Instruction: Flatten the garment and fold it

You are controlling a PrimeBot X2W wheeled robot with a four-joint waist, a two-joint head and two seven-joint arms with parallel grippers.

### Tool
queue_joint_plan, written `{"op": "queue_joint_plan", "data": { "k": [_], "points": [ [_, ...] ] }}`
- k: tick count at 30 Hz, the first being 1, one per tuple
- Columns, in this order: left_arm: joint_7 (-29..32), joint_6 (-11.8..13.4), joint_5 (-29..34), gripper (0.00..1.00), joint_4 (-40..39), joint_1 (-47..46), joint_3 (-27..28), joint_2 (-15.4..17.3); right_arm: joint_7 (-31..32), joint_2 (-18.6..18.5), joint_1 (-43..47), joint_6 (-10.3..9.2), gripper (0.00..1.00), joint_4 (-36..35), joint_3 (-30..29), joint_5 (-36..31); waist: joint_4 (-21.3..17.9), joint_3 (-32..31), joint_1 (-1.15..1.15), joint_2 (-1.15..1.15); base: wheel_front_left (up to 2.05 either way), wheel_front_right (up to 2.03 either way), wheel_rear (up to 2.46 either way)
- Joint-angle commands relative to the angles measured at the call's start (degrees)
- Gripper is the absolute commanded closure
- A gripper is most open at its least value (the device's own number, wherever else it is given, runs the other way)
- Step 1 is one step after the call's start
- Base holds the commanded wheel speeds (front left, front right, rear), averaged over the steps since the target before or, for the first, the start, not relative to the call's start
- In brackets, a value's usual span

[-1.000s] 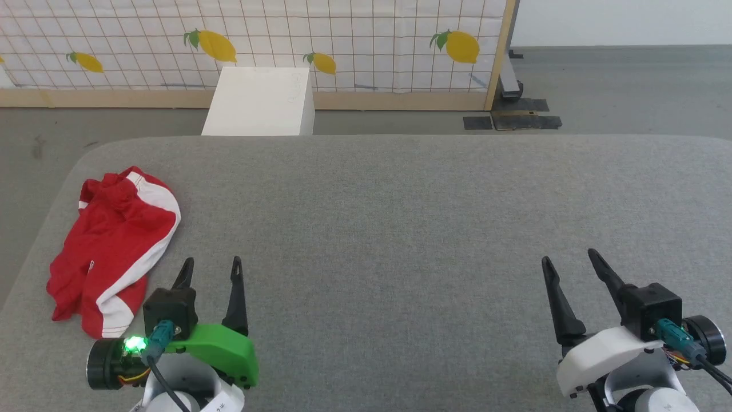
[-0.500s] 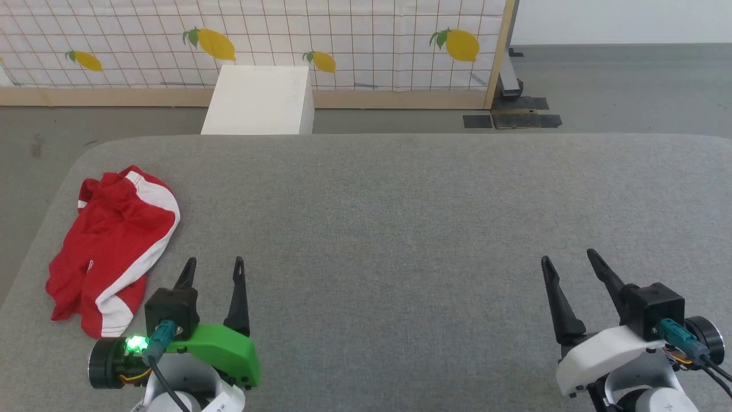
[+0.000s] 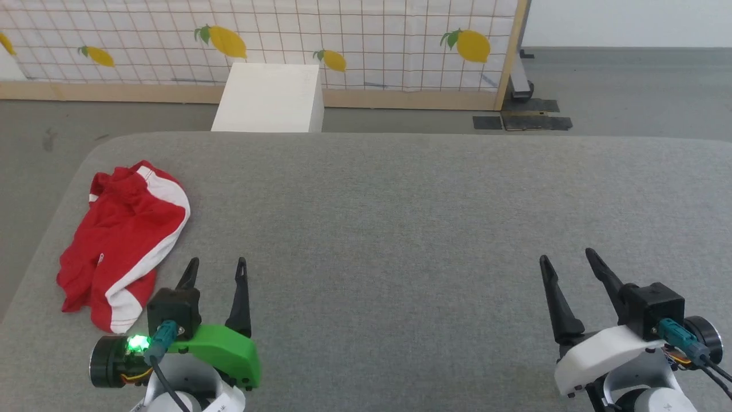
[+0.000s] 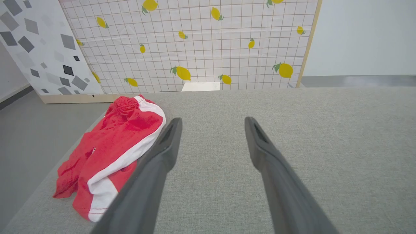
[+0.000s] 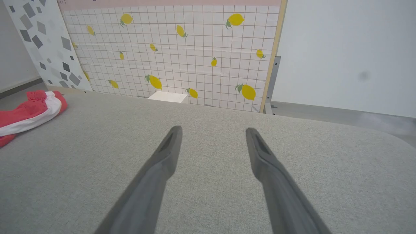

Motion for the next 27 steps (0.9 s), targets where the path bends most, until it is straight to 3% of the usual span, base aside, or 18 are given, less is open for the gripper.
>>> {"op": "queue_joint_plan", "data": {
  "k": [1, 27],
  "points": [
    [0.15, 0.28, -0.32, 0.0, 0.12, 0.33, -0.01, 0.56, 0.11, 0.1, 0.13, -0.04, 0.0, -0.33, 0.18, 0.52, 0.72, 0.06, 0.0, 0.0, 0.0, 0.0, 0.0],
    [1.06, 1.63, -0.69, 0.0, 1.45, -0.35, -1.58, 2.38, 1.03, -0.06, 3.3, -0.06, 0.0, -2.54, 2.27, 2.06, 13.65, -0.23, 0.0, 0.0, 0.0, 0.0, 0.0]
  ]
}}
